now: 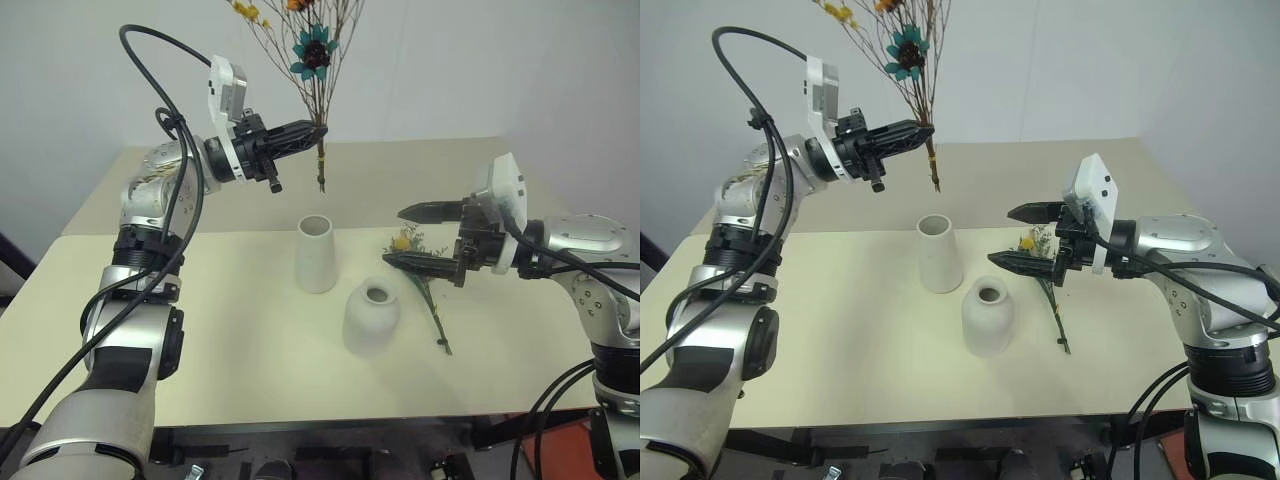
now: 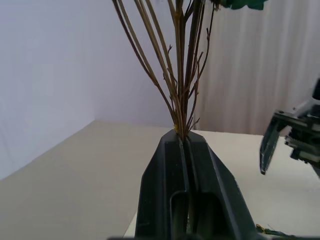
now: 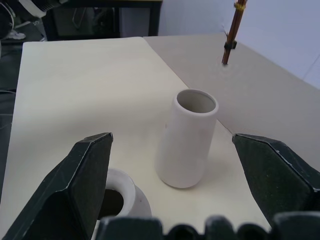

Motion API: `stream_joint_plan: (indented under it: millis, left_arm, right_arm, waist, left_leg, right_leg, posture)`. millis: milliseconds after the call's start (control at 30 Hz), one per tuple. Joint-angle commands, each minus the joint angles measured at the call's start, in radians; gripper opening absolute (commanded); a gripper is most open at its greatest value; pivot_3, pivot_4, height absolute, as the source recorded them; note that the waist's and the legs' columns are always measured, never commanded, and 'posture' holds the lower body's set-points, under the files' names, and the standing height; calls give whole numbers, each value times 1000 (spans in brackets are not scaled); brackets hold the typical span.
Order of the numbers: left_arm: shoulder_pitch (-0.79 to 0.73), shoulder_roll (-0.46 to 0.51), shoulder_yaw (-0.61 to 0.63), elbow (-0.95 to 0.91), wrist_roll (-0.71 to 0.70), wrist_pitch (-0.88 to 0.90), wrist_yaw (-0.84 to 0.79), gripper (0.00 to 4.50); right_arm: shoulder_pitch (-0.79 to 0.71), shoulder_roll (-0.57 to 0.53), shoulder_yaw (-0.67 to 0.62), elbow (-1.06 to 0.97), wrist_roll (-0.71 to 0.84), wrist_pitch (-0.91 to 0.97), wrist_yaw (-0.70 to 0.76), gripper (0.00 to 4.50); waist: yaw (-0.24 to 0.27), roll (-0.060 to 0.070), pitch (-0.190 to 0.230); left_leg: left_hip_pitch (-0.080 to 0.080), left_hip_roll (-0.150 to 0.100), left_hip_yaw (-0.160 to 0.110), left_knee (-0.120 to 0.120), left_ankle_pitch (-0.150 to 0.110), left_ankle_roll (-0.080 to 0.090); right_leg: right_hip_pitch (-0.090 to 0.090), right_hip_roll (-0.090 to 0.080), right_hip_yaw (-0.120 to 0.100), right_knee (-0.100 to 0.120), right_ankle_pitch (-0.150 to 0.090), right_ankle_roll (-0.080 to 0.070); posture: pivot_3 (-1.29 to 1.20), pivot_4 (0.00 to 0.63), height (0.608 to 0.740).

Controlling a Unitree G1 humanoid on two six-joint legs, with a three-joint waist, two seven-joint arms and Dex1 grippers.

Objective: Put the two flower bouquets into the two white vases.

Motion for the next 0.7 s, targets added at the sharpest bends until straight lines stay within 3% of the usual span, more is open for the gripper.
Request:
stream_joint_plan:
  millis: [33, 700]
  left_arm:
    - [16, -8, 18, -30, 34, -22, -32, 24]
    - [144, -22, 74, -134, 79, 70, 28, 24]
  right_arm:
    - [0, -24, -43, -37, 22, 11, -16, 4500]
    - [21, -45, -51, -57, 52, 22, -41, 4500]
  waist:
    - [-4, 0, 0]
    - [-9, 0, 0]
  left_leg:
    - [0, 0, 0, 0, 0, 0]
    - [1, 0, 0, 1, 0, 0]
  right_leg:
    - [0, 0, 0, 0, 0, 0]
    - [0, 0, 0, 1, 0, 0]
  posture:
    - [0, 150, 740]
    - [0, 150, 740]
